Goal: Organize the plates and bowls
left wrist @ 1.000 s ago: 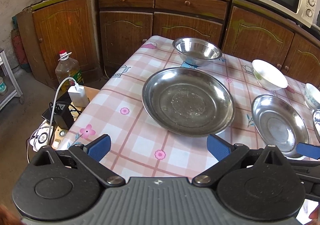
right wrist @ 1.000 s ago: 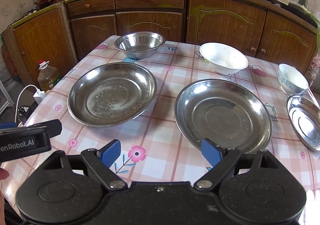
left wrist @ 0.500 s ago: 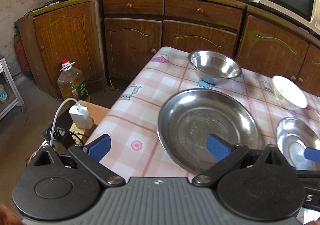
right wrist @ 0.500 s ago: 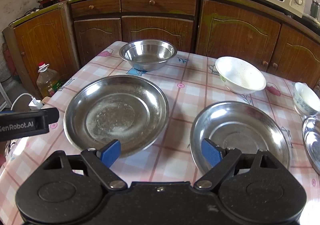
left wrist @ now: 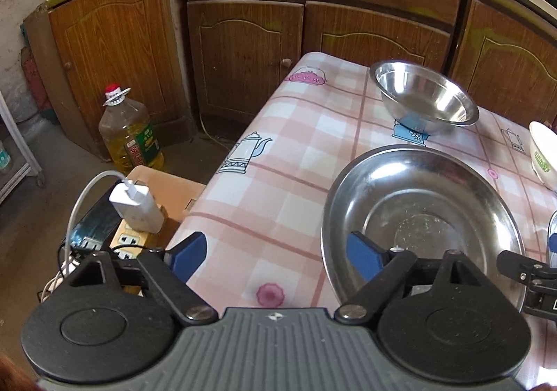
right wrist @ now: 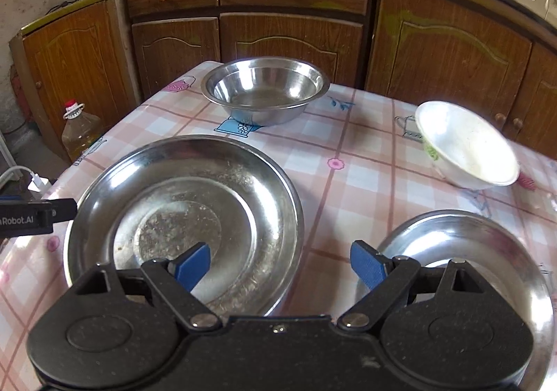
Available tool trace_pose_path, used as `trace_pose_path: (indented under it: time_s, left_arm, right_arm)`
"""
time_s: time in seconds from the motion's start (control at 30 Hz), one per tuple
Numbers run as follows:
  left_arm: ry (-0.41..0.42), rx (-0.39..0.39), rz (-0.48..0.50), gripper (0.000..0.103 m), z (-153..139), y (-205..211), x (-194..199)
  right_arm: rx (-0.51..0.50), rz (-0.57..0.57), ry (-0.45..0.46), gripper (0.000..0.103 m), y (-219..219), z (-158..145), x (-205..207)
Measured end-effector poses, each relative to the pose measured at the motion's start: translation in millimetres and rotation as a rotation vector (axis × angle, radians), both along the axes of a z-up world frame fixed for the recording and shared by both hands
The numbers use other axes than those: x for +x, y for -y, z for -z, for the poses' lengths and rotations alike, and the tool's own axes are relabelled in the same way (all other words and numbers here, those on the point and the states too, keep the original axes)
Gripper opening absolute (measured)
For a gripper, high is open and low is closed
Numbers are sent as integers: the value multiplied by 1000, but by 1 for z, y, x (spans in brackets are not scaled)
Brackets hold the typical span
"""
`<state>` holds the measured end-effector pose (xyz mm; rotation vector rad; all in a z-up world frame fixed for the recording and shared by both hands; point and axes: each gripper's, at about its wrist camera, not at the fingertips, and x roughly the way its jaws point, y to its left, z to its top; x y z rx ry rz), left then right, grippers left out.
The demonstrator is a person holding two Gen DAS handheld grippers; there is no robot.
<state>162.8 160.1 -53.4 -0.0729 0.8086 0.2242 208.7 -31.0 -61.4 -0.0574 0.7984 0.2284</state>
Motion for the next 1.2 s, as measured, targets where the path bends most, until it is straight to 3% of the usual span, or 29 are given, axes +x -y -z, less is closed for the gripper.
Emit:
trace_pose_path:
  time_s: [0.13,0.3,0.43,0.5,0.7,1.2]
  left_arm:
    - [-2,-2,28,77,6,1,10]
    - [-28,2,77,50,18,7,23]
    - [-14,-67,105,28,19,6,25]
    - [-7,-83,119,19,19,8,25]
    - [5,-73,112,17,15,11,22]
    - [104,-36,134,17,-16,21,-7]
  right_arm:
    - [23,16,-31,103,4,10,14]
    - [57,6,-60,101,8,20,24]
    - [125,-5,-60,80,11,24,27]
    - [132,-16,-53,44,10,23,26]
    - [137,11,-58,28,13,22,22]
    - [126,7,34,27,20,-11,-14]
